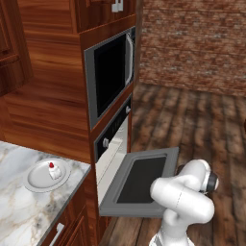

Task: Take the baked cake out of the oven and place it on the plate for cooling. Then close the oven door.

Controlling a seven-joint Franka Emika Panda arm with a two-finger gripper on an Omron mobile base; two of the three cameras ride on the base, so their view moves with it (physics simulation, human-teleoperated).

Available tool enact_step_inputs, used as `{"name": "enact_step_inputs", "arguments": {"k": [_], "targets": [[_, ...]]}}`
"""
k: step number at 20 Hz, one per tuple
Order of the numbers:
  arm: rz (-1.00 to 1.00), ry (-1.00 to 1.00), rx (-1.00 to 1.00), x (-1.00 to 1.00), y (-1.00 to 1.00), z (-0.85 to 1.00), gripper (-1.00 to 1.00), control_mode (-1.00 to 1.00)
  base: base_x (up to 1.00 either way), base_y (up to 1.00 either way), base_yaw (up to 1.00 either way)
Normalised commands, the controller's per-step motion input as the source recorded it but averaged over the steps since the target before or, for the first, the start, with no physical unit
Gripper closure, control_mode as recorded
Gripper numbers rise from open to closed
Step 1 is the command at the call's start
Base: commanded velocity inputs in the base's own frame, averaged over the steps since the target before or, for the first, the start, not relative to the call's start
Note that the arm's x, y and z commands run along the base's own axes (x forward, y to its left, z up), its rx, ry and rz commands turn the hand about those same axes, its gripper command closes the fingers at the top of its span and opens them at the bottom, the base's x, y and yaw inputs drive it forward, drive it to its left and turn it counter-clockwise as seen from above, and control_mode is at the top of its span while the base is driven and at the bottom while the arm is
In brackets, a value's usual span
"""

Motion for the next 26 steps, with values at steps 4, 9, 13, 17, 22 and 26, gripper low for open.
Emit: {"name": "enact_step_inputs", "arguments": {"k": [4,9,13,17,22,26], "targets": [[0.05,0.00,0.13,0.08,0.17,-0.08,-1.00,-1.00,0.00,0.00,0.00],[0.05,0.00,0.14,0.04,0.20,-0.06,-1.00,-1.00,0.00,0.00,0.00],[0.05,0.00,0.15,0.00,0.27,-0.01,-1.00,-1.00,0.00,0.00,0.00],[0.04,0.00,0.16,0.00,0.39,0.01,-1.00,-1.00,0.00,0.00,0.00],[0.04,-0.01,0.22,-0.01,0.53,0.31,-1.00,-1.00,0.00,0.00,0.00],[0.04,-0.07,0.24,0.00,0.62,0.56,-1.00,-1.00,0.00,0.00,0.00]]}}
